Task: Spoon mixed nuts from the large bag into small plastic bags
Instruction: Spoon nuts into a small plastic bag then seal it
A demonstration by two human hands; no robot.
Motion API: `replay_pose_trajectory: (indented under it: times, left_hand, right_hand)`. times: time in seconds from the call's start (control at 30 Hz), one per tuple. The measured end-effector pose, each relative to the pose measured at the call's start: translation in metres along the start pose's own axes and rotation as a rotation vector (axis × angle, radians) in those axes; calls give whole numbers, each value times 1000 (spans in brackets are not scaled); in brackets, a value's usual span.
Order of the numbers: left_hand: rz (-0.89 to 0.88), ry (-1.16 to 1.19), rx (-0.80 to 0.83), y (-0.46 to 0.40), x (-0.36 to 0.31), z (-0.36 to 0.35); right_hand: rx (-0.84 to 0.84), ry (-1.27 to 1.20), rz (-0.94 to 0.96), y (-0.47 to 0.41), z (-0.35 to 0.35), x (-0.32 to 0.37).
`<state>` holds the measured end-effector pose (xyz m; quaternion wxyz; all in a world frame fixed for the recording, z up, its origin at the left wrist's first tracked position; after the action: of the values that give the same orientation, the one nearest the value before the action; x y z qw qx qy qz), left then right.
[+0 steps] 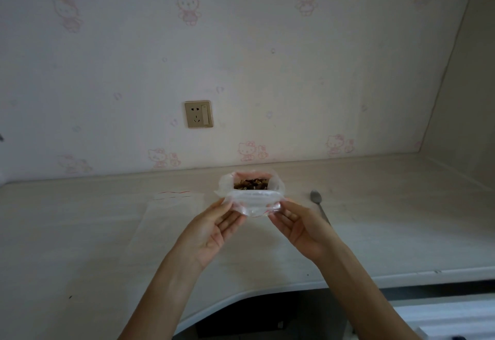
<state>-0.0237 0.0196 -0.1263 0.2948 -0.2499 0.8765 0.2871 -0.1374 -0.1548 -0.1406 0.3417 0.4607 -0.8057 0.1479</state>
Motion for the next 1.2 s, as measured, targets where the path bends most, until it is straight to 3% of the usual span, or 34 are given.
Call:
replay_pose_trajectory:
  times: [0.33,0.43,0.57,0.7,0.97,1.1,1.2]
  left_hand:
    - [-61,126,84,-14,8,7]
    - [-138,-46,67,-13,10,3]
    - [-271,-306,-61,-8,7,-4]
    - [-128,-246,-102,-7,8,-6]
    - [52,-137,42,-5,3,2]
    - [5,-160,84,-5,5,1]
    - [-140,-398,-22,-3,6,-2]
  right_hand:
    - [-11,-26,38,-1,-8,-3]
    - [-10,-61,18,-3,-9,-7]
    - [7,73,55,-3,-13,-8]
    - [61,96,83,-2,-15,-4]
    - [47,313,4,-8,-10,4]
    - [128,326,-27,-5,-10,9]
    - [198,428,0,1,-10,9]
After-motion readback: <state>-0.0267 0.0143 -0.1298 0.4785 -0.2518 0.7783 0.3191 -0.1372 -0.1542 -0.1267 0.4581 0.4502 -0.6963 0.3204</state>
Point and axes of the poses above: each hand's wrist, its own y-axis away from the middle knuckle, its own z-axis out of the back of the hand, x = y × z, the point moved 2 cm from there along -y, towards the middle knuckle, and after that the axes turned 11 degrees about z, right-handed, at the moved point
